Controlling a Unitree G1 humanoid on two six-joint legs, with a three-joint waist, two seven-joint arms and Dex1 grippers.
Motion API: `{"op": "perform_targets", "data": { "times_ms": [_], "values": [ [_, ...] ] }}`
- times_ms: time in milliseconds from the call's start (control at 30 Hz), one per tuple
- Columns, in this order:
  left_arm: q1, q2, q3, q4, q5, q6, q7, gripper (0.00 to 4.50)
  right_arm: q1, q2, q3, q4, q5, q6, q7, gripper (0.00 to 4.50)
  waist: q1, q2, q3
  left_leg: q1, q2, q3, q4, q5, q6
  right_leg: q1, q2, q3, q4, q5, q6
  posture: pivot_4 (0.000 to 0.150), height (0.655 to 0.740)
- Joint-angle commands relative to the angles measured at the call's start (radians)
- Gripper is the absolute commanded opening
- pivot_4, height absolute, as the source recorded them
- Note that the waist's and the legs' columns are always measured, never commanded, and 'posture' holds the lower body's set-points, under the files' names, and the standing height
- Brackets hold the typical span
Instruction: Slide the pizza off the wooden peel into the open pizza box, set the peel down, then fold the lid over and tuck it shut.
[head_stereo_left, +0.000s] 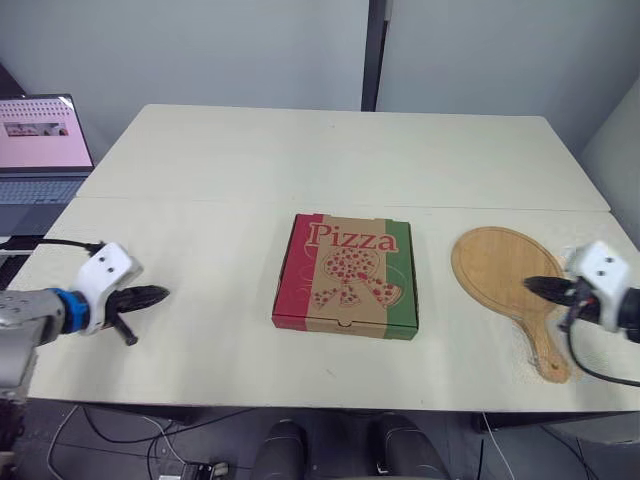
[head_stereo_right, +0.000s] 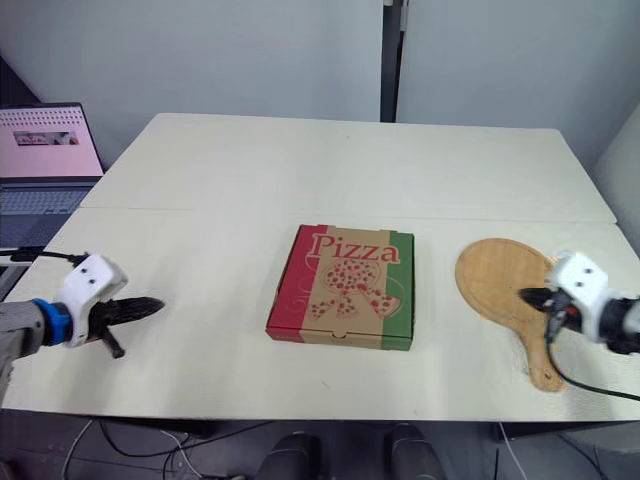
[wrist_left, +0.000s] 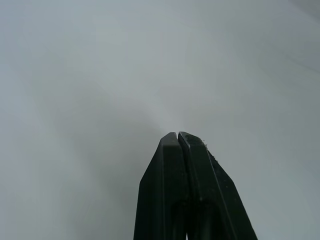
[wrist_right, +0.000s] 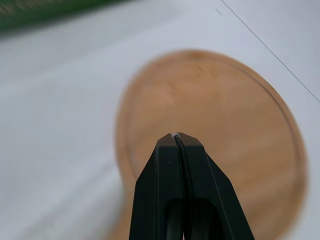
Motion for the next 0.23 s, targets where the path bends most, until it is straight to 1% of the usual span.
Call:
{"op": "perform_targets", "data": {
  "times_ms": [33,133,233],
  "values": [
    [0.015,0.016,0.058,0.006,-0.015,-0.028,-0.004,0.00,0.016,-0.066,-0.071,0.112,-0.030,-0.096,0.040,0.03,0.000,0.000,0.000,0.000,0.000,0.000,0.000,0.000,0.000,0.000,0.000,0.000,0.000,0.000,0.000,0.150,0.7400],
    [0.007,0.007,0.051,0.006,-0.017,-0.025,-0.003,0.00,0.011,-0.093,-0.050,0.205,-0.068,-0.170,0.039,0.03,-0.001,0.000,0.000,0.001,0.000,0.001,0.000,0.000,0.000,0.000,0.000,0.000,0.000,0.000,0.000,0.150,0.7400],
    [-0.021,0.000,0.036,0.010,-0.038,0.005,-0.019,0.00,-0.020,-0.094,-0.030,0.259,-0.078,-0.214,0.038,0.03,-0.001,0.000,0.000,0.001,-0.001,0.001,0.000,0.000,0.000,0.000,0.001,0.000,0.000,0.000,0.000,0.150,0.7400]
  ]
}}
